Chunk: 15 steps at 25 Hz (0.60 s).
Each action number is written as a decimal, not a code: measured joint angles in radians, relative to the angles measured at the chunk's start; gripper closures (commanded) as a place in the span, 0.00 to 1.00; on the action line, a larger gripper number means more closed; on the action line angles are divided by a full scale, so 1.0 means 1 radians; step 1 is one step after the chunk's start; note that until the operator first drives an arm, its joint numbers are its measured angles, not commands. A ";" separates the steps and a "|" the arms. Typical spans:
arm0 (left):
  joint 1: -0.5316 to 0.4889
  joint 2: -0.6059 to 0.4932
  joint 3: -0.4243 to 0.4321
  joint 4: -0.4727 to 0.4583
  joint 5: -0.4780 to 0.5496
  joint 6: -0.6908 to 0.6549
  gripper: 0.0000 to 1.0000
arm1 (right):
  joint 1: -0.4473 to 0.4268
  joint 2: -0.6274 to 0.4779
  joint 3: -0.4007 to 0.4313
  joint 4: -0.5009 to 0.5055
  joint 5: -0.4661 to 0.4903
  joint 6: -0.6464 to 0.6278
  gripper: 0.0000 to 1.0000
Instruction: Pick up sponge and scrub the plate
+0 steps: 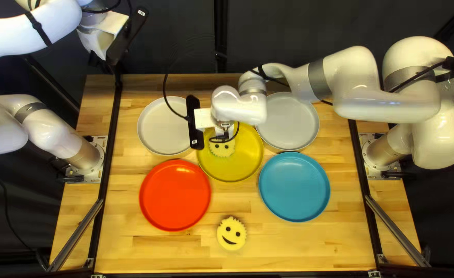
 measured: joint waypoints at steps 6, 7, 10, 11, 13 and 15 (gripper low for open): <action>0.000 0.000 0.000 0.000 0.000 0.000 0.00 | 0.030 0.011 -0.005 -0.026 0.001 0.021 1.00; 0.000 0.000 0.000 0.000 0.000 0.000 0.00 | 0.028 0.009 -0.003 -0.030 0.001 0.022 1.00; 0.000 0.000 0.000 0.000 0.000 0.000 0.00 | 0.005 -0.003 0.012 -0.043 -0.001 0.017 1.00; 0.000 0.000 0.000 0.000 0.000 0.000 0.00 | -0.005 -0.008 0.018 -0.049 -0.003 0.016 1.00; 0.000 0.000 0.000 0.000 0.000 0.000 0.00 | -0.024 -0.019 0.030 -0.060 -0.006 0.013 1.00; 0.000 0.000 0.000 0.000 0.000 0.000 0.00 | -0.048 -0.029 0.043 -0.067 -0.011 0.005 1.00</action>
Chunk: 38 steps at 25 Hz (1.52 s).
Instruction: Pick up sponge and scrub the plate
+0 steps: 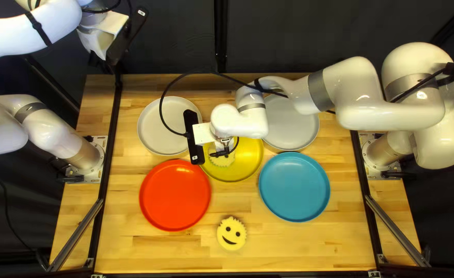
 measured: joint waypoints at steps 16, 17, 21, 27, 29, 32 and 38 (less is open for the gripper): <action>0.000 0.000 0.000 0.000 0.000 0.000 0.00 | 0.036 -0.019 0.031 -0.070 -0.015 0.073 1.00; 0.000 0.000 0.000 0.000 0.000 0.000 0.00 | 0.052 -0.016 0.026 -0.076 -0.010 0.086 1.00; 0.000 0.000 0.000 0.000 0.000 0.000 0.00 | 0.114 0.005 -0.004 -0.098 0.011 0.131 1.00; 0.000 0.000 0.000 0.000 0.000 0.000 0.00 | 0.122 0.012 0.003 -0.113 0.010 0.130 1.00; 0.000 0.000 0.000 0.000 0.000 0.000 0.00 | 0.103 -0.004 0.028 -0.114 -0.002 0.117 1.00; 0.000 0.000 0.000 0.000 0.000 0.000 0.00 | 0.065 -0.032 0.076 -0.116 -0.034 0.088 1.00; 0.000 0.000 0.000 0.000 0.000 0.000 0.00 | -0.009 -0.101 0.181 -0.131 -0.120 0.018 1.00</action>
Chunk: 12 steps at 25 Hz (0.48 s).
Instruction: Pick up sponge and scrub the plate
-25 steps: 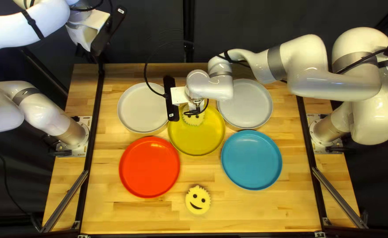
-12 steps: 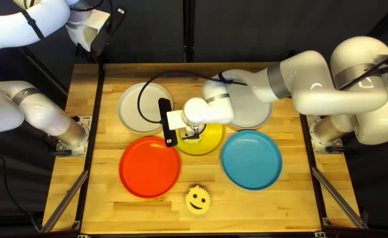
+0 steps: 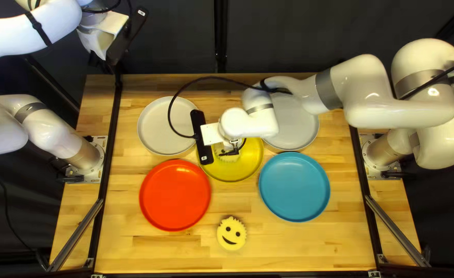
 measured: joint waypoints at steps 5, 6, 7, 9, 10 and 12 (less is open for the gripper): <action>0.000 0.000 0.000 0.000 0.000 0.000 0.00 | -0.038 -0.023 0.044 -0.015 -0.047 -0.039 1.00; 0.000 0.000 0.000 0.000 0.000 0.000 0.00 | -0.035 -0.031 0.051 -0.019 -0.050 -0.036 1.00; 0.000 0.000 0.000 0.000 0.000 0.000 0.00 | -0.027 -0.039 0.058 -0.023 -0.050 -0.029 1.00; 0.000 0.000 0.000 0.000 0.000 0.000 0.00 | -0.007 -0.050 0.067 -0.031 -0.046 -0.011 1.00; 0.000 0.000 0.000 0.000 0.000 0.000 0.00 | 0.008 -0.052 0.068 -0.036 -0.042 0.002 1.00; 0.000 0.000 0.000 0.000 0.000 0.000 0.00 | 0.042 -0.050 0.067 -0.048 -0.035 0.034 1.00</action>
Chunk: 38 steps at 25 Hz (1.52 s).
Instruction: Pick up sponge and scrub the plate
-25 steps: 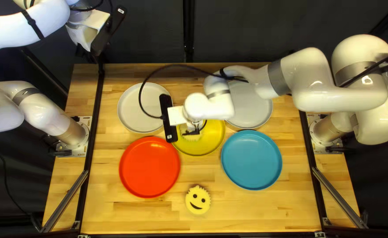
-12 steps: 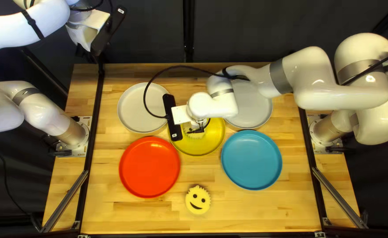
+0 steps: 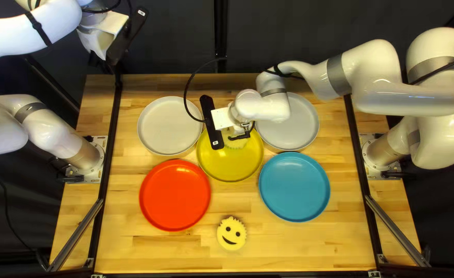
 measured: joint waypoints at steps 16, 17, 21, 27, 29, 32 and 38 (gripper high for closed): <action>0.000 0.000 0.000 0.000 0.000 0.000 0.00 | 0.021 -0.012 0.039 -0.041 -0.031 -0.015 1.00; 0.000 0.000 0.000 0.000 0.000 0.000 0.00 | 0.004 -0.016 0.048 -0.041 -0.041 -0.034 1.00; 0.000 0.000 0.000 0.000 0.000 0.000 0.00 | -0.046 -0.028 0.076 -0.056 -0.077 -0.085 1.00; 0.000 0.000 0.000 0.000 0.000 0.000 0.00 | -0.062 -0.041 0.084 -0.076 -0.086 -0.117 1.00; 0.000 0.000 0.000 0.000 0.000 0.000 0.00 | -0.062 -0.047 0.086 -0.079 -0.083 -0.123 1.00; 0.000 0.000 0.000 0.000 0.000 0.000 0.00 | -0.054 -0.049 0.089 -0.077 -0.079 -0.126 1.00; 0.000 0.000 0.000 0.000 0.000 0.000 0.00 | -0.007 -0.053 0.107 -0.066 -0.069 -0.109 1.00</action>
